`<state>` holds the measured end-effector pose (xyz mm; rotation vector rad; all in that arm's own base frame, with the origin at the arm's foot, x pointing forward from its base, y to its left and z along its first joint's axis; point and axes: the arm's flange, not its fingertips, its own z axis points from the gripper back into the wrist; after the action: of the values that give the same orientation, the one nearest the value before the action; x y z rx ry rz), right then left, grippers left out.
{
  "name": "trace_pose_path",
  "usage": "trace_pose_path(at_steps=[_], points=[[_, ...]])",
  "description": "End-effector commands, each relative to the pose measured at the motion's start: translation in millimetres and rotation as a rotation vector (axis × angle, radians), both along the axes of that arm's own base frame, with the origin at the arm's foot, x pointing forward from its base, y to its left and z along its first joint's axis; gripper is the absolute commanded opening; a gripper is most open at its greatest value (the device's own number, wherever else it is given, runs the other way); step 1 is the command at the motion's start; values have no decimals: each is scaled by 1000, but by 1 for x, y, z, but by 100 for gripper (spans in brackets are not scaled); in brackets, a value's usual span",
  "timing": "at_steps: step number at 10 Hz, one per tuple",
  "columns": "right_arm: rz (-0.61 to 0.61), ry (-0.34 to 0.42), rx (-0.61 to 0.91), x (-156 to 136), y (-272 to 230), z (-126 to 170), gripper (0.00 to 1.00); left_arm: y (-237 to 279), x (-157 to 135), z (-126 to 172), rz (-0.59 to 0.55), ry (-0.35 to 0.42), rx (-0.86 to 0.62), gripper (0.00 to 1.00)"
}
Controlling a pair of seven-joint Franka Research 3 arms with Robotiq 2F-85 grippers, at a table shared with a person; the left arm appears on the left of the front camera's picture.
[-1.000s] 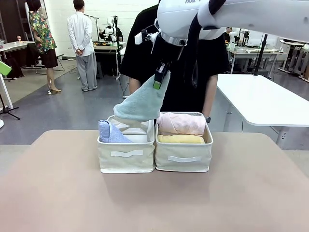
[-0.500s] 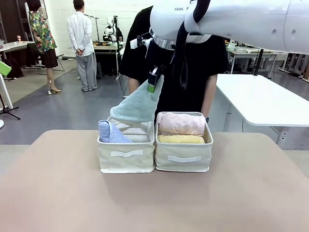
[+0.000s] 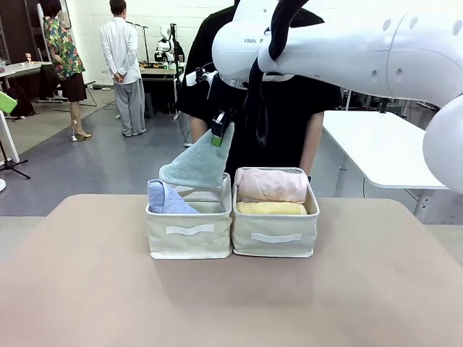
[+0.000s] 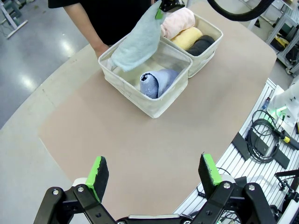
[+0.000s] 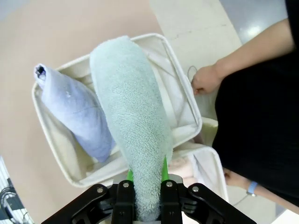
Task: Sort the towels based on their folding style.
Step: Pick up another triangle-folded towel from the table and place it in the left Fabric basket.
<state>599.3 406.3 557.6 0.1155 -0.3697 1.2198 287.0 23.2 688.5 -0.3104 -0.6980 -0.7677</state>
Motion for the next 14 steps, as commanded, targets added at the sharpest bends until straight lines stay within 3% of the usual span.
trace_pose_path(at_steps=[1, 9, 14], points=[[-35, 7, -48, 14, 10, -7, 19, 0, 1, 0, -4, -6, -2, 100], [101, 129, -165, 10, 20, -84, 19, 0, 1, 0, -4, -6, -2, 100], [187, 45, -175, 7, 40, -114, 19, 0, 1, 0, -4, -6, -2, 100]])
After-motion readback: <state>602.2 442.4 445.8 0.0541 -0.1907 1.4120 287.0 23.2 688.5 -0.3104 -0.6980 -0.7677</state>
